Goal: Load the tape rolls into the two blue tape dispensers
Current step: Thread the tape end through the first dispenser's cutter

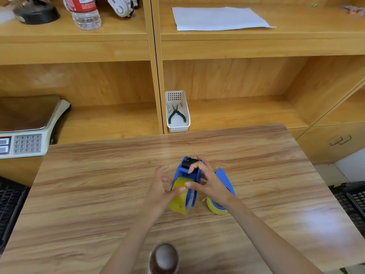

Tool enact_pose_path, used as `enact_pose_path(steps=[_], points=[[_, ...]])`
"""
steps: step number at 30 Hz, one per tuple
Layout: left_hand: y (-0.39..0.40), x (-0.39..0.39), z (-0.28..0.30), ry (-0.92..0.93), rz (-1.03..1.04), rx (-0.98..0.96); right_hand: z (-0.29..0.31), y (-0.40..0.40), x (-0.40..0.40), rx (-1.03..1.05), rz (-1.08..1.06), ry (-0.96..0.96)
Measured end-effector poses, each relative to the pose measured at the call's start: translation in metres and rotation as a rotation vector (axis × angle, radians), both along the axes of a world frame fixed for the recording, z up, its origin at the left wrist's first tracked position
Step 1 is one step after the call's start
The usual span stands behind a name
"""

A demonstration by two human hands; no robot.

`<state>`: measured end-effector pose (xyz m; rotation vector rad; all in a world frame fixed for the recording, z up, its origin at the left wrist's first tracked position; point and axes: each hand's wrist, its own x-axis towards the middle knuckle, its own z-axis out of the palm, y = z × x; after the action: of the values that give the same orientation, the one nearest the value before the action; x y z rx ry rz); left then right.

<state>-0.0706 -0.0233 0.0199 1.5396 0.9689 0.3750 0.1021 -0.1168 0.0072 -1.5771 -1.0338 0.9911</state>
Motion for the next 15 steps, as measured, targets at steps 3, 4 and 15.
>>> enact_pose_path(steps=[3,4,15], points=[[-0.009,0.004,0.007,0.065,-0.106,0.292,-0.011,-0.005,-0.002,0.024,-0.054,0.075],[-0.013,0.005,0.009,0.088,-0.152,0.364,-0.015,-0.006,-0.003,0.023,-0.065,0.097],[-0.029,0.017,0.004,0.231,-0.275,0.532,-0.029,-0.004,-0.005,-0.069,-0.163,0.093]])
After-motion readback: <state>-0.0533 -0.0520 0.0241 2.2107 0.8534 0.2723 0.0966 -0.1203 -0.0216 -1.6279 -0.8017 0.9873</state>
